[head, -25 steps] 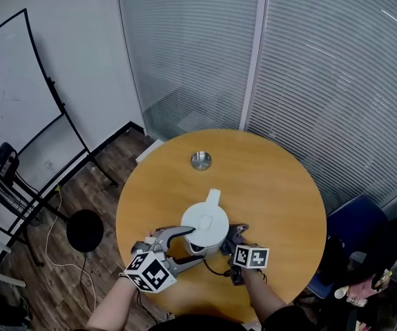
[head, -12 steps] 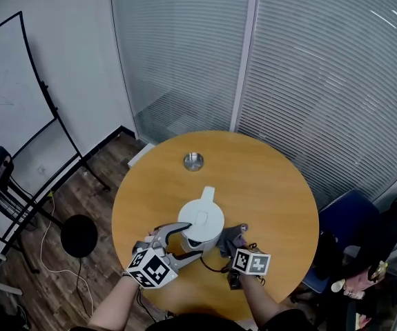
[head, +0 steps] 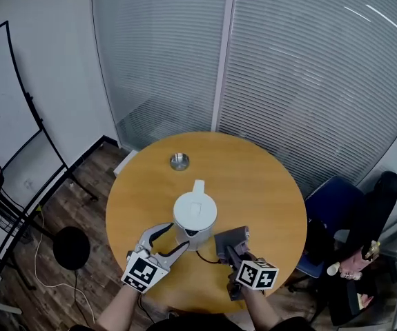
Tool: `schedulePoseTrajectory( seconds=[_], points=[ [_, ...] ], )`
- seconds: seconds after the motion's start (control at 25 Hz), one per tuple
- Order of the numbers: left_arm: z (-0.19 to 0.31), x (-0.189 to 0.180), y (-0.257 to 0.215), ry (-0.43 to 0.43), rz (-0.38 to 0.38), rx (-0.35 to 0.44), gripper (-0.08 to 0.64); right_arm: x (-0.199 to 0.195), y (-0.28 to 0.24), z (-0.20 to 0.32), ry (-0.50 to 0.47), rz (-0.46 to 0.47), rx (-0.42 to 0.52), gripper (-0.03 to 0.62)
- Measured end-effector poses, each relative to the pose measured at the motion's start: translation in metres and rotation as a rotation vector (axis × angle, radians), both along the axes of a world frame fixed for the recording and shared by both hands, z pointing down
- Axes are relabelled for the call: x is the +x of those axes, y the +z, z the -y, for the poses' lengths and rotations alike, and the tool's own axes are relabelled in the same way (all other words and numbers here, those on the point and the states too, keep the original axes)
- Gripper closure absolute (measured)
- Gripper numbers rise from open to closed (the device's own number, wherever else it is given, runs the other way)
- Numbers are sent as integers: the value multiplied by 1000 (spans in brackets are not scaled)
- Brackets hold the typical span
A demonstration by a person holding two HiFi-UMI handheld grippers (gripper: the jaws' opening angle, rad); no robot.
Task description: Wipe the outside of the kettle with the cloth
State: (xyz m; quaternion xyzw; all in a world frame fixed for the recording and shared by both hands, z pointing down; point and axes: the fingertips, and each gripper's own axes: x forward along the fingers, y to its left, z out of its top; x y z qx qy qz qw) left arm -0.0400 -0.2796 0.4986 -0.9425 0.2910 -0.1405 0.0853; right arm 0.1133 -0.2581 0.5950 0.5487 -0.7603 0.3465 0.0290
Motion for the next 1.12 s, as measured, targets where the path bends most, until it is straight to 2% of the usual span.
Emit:
schedulePoseTrajectory(
  seconds=[0.2, 0.32, 0.44, 0.64, 0.92, 1.12],
  points=[
    [-22, -28, 6, -59, -50, 10, 454, -10, -15, -39, 42, 26, 40, 551],
    [-38, -42, 11, -80, -85, 3, 499, -18, -22, -61, 54, 23, 59, 551],
    [-52, -55, 20, -92, -68, -3, 532, -28, -25, -80, 58, 9, 74, 551],
    [-74, -76, 35, -116, -77, -45, 549, -46, -27, -105, 57, -24, 82, 551],
    [-105, -107, 63, -150, -52, -104, 549, -77, -15, -131, 36, -27, 55, 551],
    [-133, -115, 80, -127, -27, -128, 549, -94, -7, -146, 17, -42, 39, 551]
  ],
)
